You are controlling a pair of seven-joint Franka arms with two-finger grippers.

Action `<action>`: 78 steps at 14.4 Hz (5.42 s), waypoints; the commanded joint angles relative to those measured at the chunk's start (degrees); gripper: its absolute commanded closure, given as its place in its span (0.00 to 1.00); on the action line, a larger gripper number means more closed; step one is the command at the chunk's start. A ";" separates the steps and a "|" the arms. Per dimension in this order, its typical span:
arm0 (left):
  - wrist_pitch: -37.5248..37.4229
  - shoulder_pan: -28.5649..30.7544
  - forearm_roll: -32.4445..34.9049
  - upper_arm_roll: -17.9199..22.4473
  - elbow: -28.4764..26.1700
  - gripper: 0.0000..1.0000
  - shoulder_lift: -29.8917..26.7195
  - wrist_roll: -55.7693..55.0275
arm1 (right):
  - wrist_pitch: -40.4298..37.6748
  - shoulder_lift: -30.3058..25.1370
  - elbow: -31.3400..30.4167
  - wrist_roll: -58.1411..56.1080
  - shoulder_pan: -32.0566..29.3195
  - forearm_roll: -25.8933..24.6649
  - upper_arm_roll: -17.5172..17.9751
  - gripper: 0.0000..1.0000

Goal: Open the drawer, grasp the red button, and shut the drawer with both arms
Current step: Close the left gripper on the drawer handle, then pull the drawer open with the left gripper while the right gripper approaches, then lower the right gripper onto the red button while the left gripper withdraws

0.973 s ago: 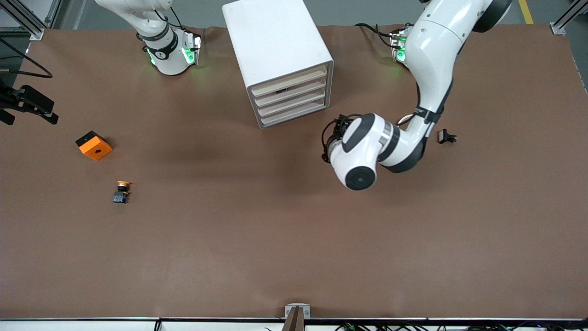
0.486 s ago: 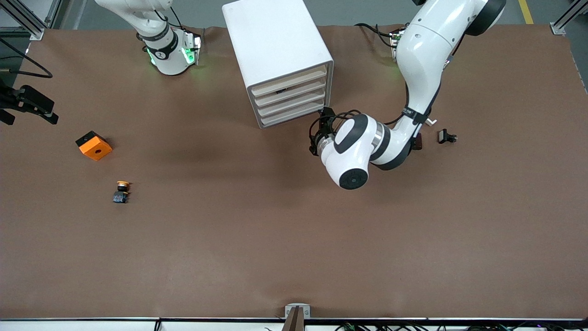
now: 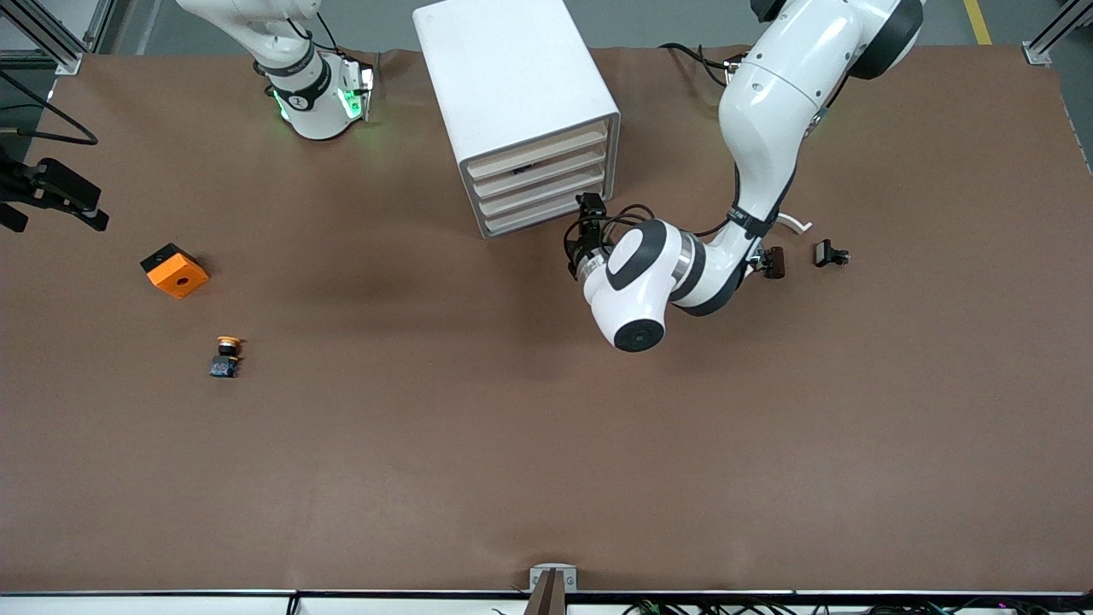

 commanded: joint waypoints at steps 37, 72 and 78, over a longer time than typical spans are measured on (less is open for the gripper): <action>-7.74 -5.27 -12.00 0.25 0.93 0.97 6.04 -10.00 | 0.03 -0.97 -0.46 0.44 0.22 -0.01 -0.03 0.00; 0.34 10.01 -9.90 7.01 11.21 0.00 2.00 7.19 | 4.95 13.70 1.12 74.67 38.79 1.30 -0.03 0.00; 3.77 10.02 -9.90 17.36 11.21 0.00 -1.60 27.48 | 16.81 21.70 1.04 96.67 45.65 1.57 -0.03 0.00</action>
